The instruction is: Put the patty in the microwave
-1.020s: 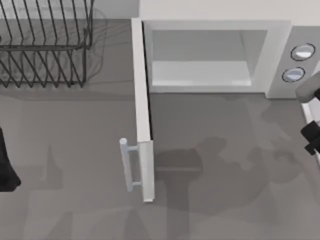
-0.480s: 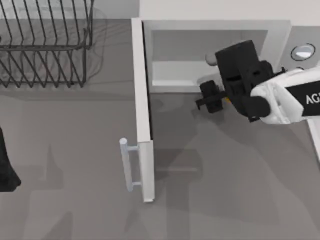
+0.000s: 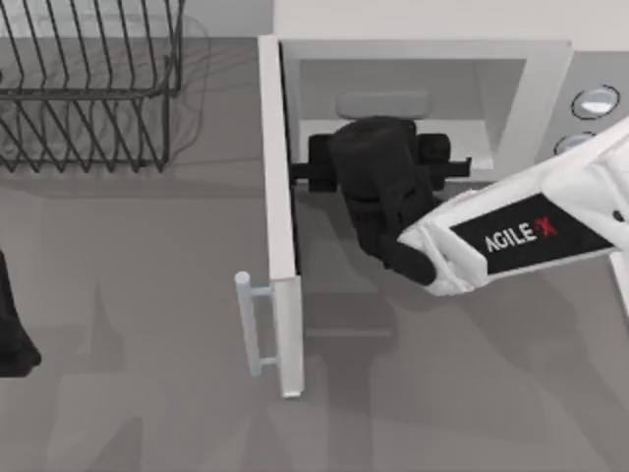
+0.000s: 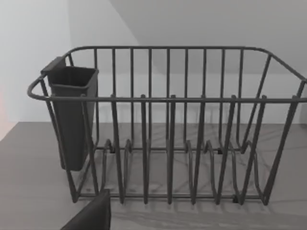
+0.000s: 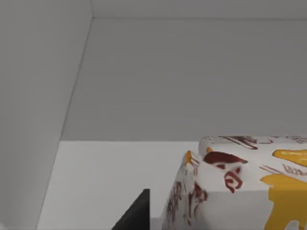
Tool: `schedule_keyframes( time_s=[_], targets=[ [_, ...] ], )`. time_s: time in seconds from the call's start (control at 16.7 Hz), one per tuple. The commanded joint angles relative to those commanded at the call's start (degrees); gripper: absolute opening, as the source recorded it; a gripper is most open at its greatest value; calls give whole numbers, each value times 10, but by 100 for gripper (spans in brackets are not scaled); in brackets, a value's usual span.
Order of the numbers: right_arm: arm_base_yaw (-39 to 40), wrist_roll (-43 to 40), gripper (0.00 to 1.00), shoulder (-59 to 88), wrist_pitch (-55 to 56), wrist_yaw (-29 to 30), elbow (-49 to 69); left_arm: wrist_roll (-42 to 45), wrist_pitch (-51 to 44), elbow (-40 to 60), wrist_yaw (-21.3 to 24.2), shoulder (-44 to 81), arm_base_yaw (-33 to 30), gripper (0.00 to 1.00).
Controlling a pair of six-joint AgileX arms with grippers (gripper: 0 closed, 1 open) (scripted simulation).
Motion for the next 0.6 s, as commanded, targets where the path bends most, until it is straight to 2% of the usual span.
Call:
schedule_keyframes(
  time_s=[0.36,0.6],
  targets=[
    [-1,4,0,0,3,0,0,0,0,0,0,0,0,100],
    [-27,-12,0,8,4,-29,55,0,0,0,0,0,0,100]
  ],
)
